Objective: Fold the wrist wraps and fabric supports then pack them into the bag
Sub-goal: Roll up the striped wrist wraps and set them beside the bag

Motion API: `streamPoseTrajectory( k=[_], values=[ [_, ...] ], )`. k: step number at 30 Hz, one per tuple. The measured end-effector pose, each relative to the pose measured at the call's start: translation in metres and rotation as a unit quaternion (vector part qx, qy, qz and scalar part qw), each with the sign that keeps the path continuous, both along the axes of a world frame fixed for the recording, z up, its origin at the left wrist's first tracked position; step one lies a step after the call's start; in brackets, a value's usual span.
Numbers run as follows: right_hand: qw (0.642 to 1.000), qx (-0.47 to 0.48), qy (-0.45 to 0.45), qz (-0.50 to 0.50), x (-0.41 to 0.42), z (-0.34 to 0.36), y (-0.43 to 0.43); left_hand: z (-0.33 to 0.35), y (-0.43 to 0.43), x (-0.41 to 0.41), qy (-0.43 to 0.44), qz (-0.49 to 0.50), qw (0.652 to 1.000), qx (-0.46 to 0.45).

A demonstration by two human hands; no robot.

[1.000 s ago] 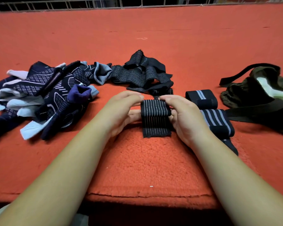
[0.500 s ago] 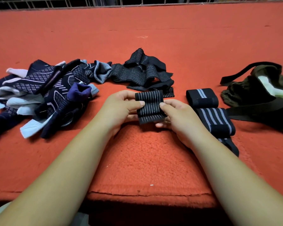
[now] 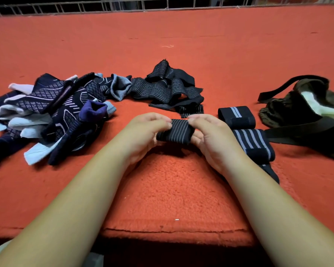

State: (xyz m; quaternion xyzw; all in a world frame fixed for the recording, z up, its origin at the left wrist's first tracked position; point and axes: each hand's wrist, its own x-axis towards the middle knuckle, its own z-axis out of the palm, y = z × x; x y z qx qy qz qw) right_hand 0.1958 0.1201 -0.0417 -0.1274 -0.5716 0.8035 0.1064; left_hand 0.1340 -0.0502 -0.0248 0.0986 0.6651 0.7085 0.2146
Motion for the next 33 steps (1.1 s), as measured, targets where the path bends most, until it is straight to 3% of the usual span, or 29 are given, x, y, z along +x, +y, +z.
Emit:
streamPoseTrajectory(
  k=[5,13,22,27,29,31,33],
  values=[
    [0.996,0.087,-0.018,-0.022,0.002,-0.005,-0.002,-0.006,0.001,-0.001,-0.019,0.037,0.999,-0.007],
    [0.958,0.275,-0.022,-0.074,0.007,0.015,0.018,0.004,0.021,0.001,0.013,0.009,0.999,-0.035],
    [0.940,0.303,-0.055,-0.146,0.002,0.032,0.050,0.016,0.088,-0.026,-0.028,-0.015,0.998,-0.047],
    [0.934,0.309,-0.072,-0.162,0.001,0.031,0.061,-0.005,0.115,-0.045,-0.018,0.046,0.995,-0.086],
    [0.938,0.295,-0.078,-0.163,-0.001,0.029,0.062,-0.016,0.119,-0.052,0.072,0.072,0.976,-0.191],
    [0.940,0.291,-0.083,-0.158,-0.002,0.025,0.062,-0.023,0.119,-0.051,0.234,0.088,0.904,-0.346],
    [0.941,0.291,-0.083,-0.155,-0.004,0.023,0.060,-0.031,0.116,-0.051,0.311,0.099,0.858,-0.397]
  ],
)
